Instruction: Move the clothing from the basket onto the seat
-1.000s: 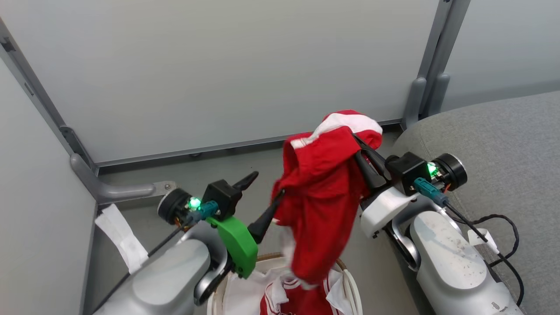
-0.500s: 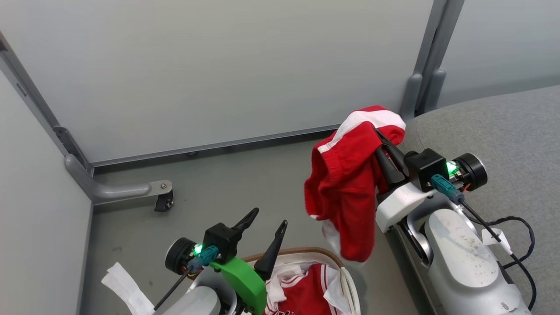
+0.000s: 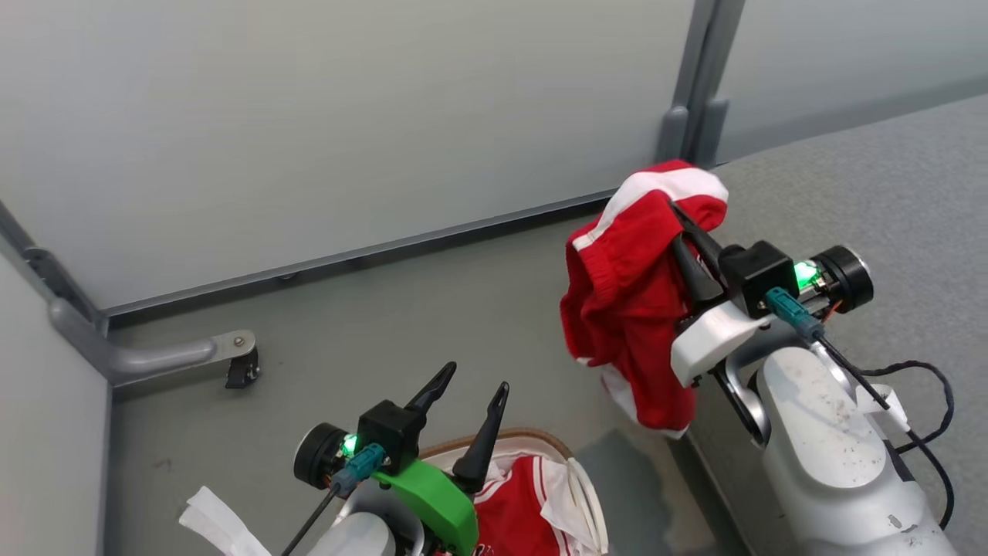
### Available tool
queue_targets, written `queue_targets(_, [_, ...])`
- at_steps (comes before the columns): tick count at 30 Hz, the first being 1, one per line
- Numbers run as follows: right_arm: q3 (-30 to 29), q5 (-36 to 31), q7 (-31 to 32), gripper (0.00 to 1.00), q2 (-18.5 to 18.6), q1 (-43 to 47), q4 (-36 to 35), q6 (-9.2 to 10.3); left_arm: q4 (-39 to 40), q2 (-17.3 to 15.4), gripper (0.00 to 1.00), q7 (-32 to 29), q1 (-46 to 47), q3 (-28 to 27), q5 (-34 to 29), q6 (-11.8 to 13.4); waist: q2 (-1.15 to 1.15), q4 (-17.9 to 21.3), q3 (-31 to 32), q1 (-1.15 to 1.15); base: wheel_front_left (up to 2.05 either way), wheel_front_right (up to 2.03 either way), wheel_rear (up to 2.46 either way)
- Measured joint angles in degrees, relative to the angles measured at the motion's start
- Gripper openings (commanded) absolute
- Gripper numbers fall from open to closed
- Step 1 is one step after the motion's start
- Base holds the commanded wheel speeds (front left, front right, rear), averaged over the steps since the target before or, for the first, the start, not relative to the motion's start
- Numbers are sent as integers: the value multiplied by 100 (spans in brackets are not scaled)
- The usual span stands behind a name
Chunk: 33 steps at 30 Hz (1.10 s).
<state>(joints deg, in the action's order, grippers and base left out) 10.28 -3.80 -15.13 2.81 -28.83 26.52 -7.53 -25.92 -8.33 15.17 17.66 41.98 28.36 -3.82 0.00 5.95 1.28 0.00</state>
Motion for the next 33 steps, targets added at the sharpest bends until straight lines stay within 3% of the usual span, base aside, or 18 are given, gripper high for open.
queue_targets(19, [-307, -211, -1, 0, 349, -243, -94, 1, 45, 314, 100, 1, 74, -324, -784, -282, 0, 1571, -489, 0, 0, 0, 0])
queue_targets(25, [-483, -166, 0, 0, 448, -591, -70, 0, 32, 310, 100, 1, 207, -286, -899, -325, 0, 1735, -833, 0, 0, 0, 0])
queue_targets(33, [-814, -186, 0, 0, 1156, -1996, 87, 0, 123, 145, 100, 1, 503, -86, -1033, -347, 0, 1643, -1356, 0, 0, 0, 0])
